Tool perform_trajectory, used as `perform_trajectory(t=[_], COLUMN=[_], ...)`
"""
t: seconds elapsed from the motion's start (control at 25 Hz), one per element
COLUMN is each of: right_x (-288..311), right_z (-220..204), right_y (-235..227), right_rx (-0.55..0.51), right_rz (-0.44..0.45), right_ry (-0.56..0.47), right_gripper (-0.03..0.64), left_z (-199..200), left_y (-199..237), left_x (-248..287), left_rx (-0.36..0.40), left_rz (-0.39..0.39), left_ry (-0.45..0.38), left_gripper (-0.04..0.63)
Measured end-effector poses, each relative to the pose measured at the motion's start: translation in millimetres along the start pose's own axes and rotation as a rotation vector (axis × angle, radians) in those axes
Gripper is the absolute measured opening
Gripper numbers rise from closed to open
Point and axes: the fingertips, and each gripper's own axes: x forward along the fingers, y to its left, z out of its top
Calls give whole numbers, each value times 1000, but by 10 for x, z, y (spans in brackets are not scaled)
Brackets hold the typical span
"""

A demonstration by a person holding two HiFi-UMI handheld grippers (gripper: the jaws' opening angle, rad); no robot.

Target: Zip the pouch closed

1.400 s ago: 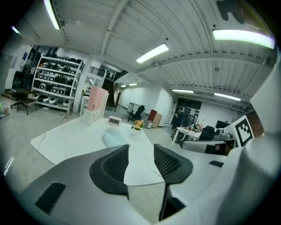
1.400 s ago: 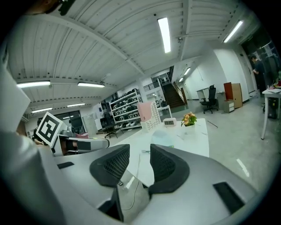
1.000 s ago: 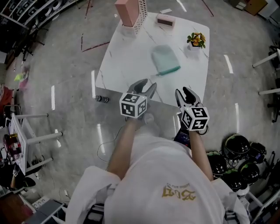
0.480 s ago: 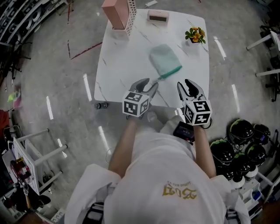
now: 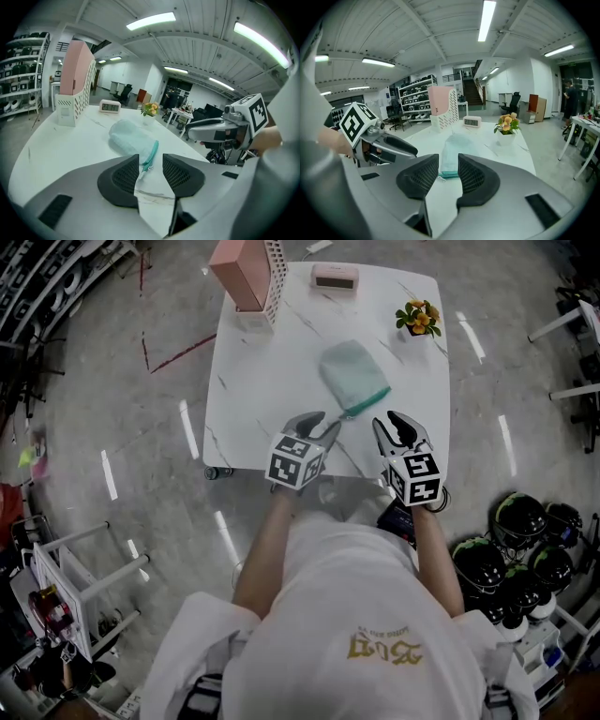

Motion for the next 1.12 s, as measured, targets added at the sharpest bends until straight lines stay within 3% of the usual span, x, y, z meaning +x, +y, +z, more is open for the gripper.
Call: perform_trajectory(t=[0.36,0.76,1.12], right_x=[282,624,890], right_z=[-173,-493,-850], right_y=[5,156,175], right_rx=[-12,-177,-221], right_rz=[83,215,296], right_ry=[75,198,298], right_gripper=[141,127,123], left_z=[-209,-430,-485], left_y=[86,153,207], left_x=[218,435,599], left_rx=[-7,12,19], left_rz=[0,9,4], left_ry=[90,171,222], left_gripper=[178,186,186])
